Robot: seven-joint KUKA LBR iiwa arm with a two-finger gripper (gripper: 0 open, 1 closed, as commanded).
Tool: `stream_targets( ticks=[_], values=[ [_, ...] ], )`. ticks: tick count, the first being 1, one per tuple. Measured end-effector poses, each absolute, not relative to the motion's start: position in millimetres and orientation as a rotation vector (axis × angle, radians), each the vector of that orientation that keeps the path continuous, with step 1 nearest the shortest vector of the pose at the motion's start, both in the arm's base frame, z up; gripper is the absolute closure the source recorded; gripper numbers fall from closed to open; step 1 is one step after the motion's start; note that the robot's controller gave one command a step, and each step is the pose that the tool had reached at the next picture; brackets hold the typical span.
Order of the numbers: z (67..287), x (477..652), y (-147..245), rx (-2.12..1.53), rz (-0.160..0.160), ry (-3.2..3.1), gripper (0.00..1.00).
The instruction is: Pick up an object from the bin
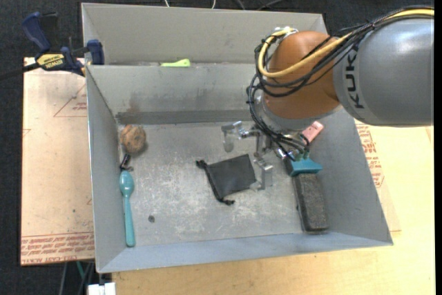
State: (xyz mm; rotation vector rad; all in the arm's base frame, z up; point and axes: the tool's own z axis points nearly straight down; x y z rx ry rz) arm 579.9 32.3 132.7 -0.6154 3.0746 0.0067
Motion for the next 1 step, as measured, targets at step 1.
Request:
stream_targets(
  ticks=[1],
  values=[
    [113.8, 572.3, 34.9, -0.335, 0.009, 3.118, 0.0]
  ],
)
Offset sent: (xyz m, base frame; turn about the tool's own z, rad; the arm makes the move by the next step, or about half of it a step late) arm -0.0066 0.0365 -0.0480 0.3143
